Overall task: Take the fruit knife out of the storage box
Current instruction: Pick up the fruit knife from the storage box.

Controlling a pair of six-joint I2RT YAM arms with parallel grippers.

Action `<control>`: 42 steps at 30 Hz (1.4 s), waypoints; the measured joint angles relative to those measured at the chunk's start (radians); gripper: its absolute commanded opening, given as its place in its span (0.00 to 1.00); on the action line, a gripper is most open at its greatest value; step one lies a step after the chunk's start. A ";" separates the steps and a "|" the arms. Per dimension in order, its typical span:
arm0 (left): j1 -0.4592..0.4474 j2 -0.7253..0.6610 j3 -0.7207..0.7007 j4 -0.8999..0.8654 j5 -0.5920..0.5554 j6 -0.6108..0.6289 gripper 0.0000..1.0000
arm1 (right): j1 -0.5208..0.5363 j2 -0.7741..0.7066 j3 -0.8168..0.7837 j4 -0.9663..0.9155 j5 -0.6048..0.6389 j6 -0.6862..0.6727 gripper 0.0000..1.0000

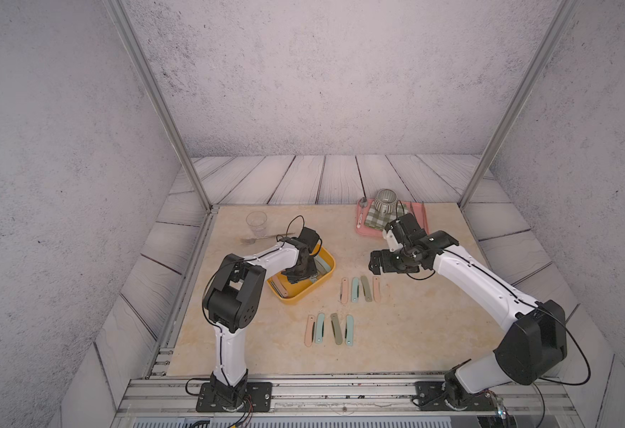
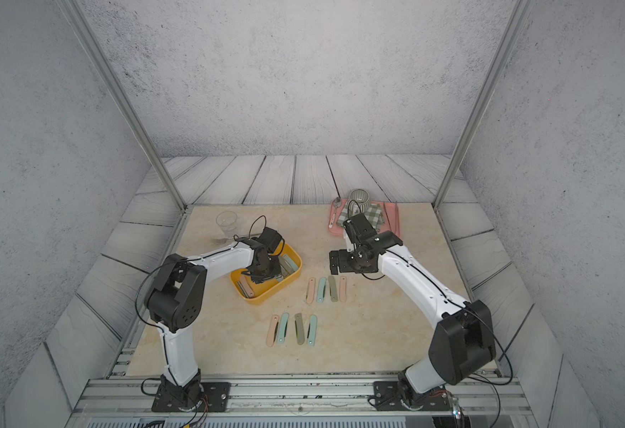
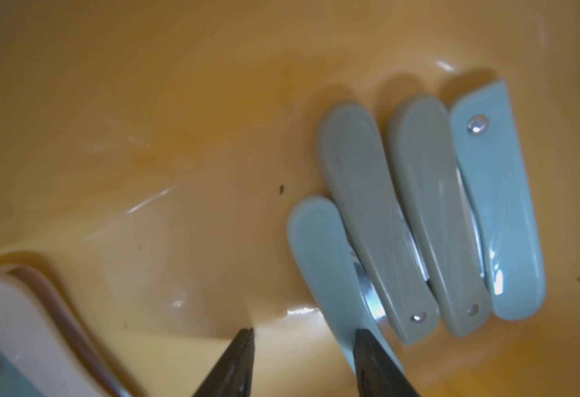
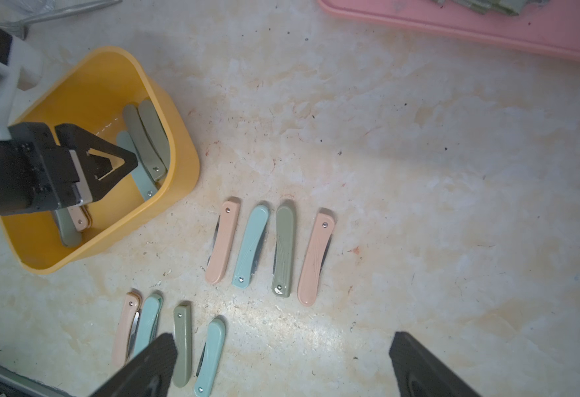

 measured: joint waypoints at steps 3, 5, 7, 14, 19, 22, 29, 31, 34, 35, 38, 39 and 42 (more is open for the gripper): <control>0.003 0.000 0.002 0.018 -0.003 0.000 0.50 | 0.000 0.000 0.002 -0.005 0.000 -0.003 0.99; 0.003 0.000 0.002 0.024 -0.005 0.000 0.50 | 0.000 0.000 0.006 -0.008 0.000 -0.005 0.99; 0.003 0.000 0.002 0.031 -0.008 0.000 0.50 | 0.000 0.000 0.013 -0.011 0.000 -0.006 0.99; 0.005 -0.002 0.006 0.050 -0.024 0.000 0.51 | 0.000 0.000 0.030 -0.014 0.000 -0.008 0.99; 0.016 0.008 0.026 0.053 -0.028 0.000 0.51 | 0.000 0.002 0.034 -0.017 0.001 -0.014 0.99; 0.019 0.023 0.027 0.050 -0.031 0.000 0.48 | 0.000 0.003 0.033 -0.017 0.001 -0.016 0.99; 0.022 0.036 0.026 0.052 -0.032 0.000 0.37 | 0.000 0.025 0.034 -0.017 0.001 -0.019 0.99; 0.022 0.036 0.024 0.053 -0.034 0.003 0.34 | 0.000 0.029 0.034 -0.017 0.000 -0.019 0.99; 0.022 0.036 0.019 0.058 -0.036 0.010 0.30 | 0.000 0.029 0.033 -0.017 0.000 -0.021 0.99; 0.022 0.036 0.018 0.058 -0.038 0.011 0.29 | 0.000 0.029 0.034 -0.017 0.000 -0.021 0.99; 0.022 0.036 0.016 0.058 -0.042 0.016 0.30 | 0.000 0.029 0.034 -0.016 0.000 -0.021 0.99; 0.022 0.036 0.016 0.058 -0.042 0.016 0.31 | 0.000 0.029 0.034 -0.016 0.000 -0.021 0.99; 0.022 0.036 0.014 0.058 -0.046 0.023 0.40 | 0.000 0.029 0.033 -0.016 -0.001 -0.021 0.99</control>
